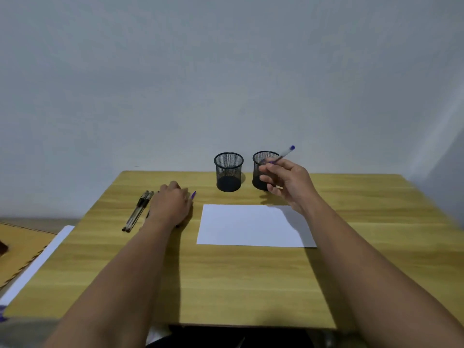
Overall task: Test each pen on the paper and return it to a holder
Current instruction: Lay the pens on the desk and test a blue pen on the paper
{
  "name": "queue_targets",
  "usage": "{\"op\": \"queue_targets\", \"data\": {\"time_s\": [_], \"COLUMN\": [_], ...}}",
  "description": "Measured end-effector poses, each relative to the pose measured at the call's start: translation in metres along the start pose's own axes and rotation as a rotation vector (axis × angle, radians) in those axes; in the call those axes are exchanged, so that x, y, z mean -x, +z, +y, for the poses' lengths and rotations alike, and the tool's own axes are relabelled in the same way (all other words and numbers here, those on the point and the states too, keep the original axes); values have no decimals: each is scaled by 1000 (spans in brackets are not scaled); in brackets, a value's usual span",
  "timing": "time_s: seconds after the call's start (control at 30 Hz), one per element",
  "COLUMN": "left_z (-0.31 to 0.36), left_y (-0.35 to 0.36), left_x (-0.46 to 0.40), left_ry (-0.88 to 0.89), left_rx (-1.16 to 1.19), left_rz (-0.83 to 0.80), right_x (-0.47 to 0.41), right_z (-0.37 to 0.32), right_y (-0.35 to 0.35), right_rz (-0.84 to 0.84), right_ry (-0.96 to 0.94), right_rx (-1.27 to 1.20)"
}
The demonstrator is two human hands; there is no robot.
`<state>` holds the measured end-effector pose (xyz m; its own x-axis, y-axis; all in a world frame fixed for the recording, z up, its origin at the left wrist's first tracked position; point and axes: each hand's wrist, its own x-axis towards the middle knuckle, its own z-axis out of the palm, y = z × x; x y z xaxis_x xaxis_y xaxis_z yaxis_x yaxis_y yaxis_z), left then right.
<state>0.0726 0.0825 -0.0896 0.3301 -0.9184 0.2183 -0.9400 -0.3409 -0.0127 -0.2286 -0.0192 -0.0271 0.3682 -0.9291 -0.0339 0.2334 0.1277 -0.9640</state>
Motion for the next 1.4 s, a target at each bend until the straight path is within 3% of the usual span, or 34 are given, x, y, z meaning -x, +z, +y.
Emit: {"op": "queue_targets", "data": {"time_s": [0.13,0.2,0.27,0.37,0.57,0.67,0.77,0.9,1.0,1.2,1.4], "left_z": [13,20,26,32,33,36,35,31,32,29,22], "left_y": [-3,-2,1,8,15,14,20,28,29,27,29], "left_x": [22,37,50,62,75,73,75,75,74,72,68], "left_ry": [147,258,313,357,331,359,349,321,330,342,353], "left_rx": [95,122,148,172,205,193,233,278,285,268,279], "left_rz": [109,89,42,-80,-202,-203,-168,-106,-93,-113,-92], "right_x": [15,30,41,47,52,52,49,29,15,3,-2], "right_z": [43,70,90,107,100,93,85,80,84,116,125], "right_y": [12,17,18,10,-13,-2,20,60,82,88,85], "right_rz": [180,156,78,30,-11,61,150,110,89,77,26], "right_ry": [-269,-408,-377,-276,-303,-380,-486,-271,-152,-66,-110], "right_rx": [599,994,1253,1370,1399,1318,991,464,263,180,282]}}
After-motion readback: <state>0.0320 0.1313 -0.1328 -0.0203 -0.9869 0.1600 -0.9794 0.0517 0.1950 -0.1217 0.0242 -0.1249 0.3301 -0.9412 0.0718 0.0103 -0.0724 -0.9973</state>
